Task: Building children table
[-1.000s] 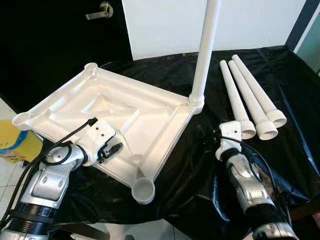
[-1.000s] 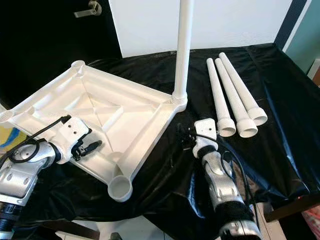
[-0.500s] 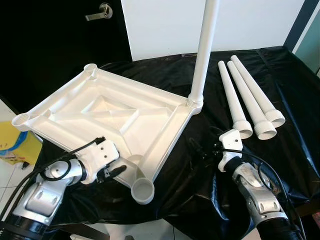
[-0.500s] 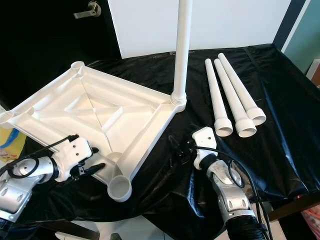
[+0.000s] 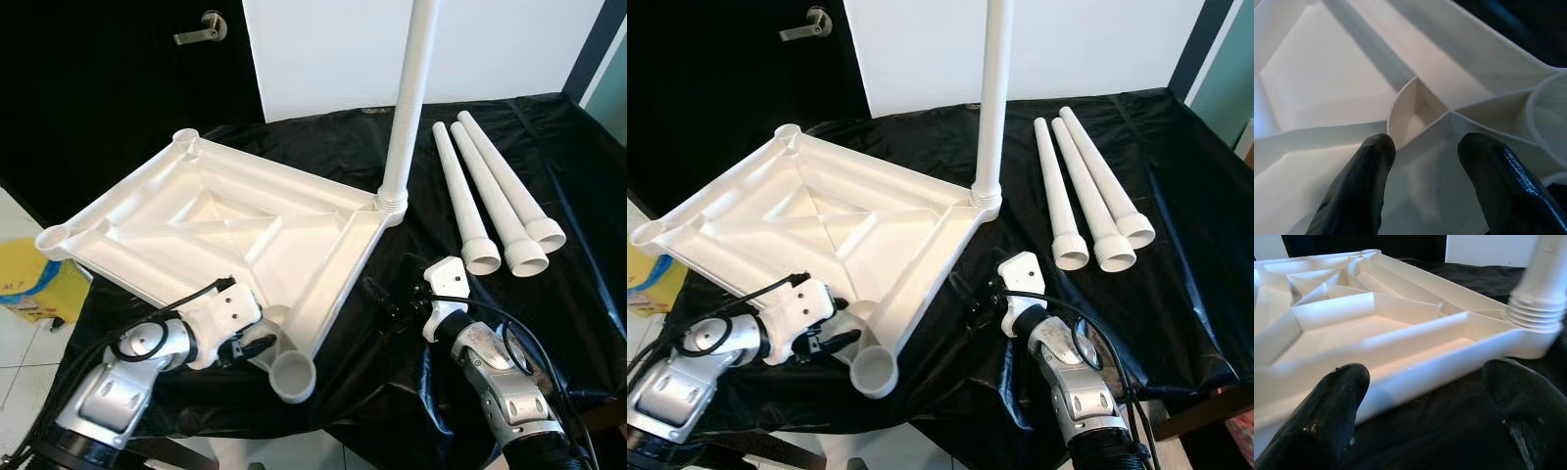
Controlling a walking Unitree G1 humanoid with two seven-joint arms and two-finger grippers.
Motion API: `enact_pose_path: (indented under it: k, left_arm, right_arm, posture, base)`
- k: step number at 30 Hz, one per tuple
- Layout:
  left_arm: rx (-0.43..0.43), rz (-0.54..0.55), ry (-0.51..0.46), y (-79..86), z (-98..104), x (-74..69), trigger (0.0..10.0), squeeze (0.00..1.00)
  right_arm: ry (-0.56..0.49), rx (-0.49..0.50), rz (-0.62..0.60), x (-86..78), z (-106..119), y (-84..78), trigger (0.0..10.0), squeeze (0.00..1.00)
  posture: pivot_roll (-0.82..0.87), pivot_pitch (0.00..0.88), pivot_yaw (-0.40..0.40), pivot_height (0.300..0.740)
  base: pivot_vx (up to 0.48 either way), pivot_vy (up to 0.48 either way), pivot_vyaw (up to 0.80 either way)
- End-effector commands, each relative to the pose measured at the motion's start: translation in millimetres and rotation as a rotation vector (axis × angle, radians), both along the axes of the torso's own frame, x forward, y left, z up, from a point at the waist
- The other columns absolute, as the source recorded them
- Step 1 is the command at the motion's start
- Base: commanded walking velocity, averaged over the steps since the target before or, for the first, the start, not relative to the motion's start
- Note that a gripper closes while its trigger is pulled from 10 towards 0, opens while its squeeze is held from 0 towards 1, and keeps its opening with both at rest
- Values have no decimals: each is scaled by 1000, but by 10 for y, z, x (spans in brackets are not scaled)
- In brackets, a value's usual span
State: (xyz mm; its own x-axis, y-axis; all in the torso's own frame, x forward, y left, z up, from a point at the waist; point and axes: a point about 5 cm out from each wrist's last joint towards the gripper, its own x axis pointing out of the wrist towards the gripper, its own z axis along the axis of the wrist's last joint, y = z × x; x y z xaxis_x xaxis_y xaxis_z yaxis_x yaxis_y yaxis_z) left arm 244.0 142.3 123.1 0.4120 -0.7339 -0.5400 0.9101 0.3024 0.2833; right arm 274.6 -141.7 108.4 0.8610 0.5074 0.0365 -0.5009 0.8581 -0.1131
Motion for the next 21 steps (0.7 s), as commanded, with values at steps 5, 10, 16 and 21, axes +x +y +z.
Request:
enact_pose_path:
  k: [5,10,16,21]
  left_arm:
    - [-92,-14,-17,-358,-37,54,10000,0]
    - [-56,71,-123,-202,81,246,10000,0]
    - [-20,167,-171,96,221,398,10000,0]
    - [-13,176,-160,213,243,425,10000,0]
  right_arm:
    - [-4,19,-56,9,1,-47,10000,0]
    - [-1,24,-67,-6,2,-59,10000,0]
    - [6,19,-63,-46,-13,-78,10000,0]
    - [9,18,-54,-70,-15,-82,10000,0]
  posture:
    - [-119,32,61,740]
    - [-119,36,65,740]
    - [-118,38,67,740]
    - [-117,37,65,740]
  base:
    - [0,0,0]
    - [0,0,0]
    - [0,0,0]
    - [0,0,0]
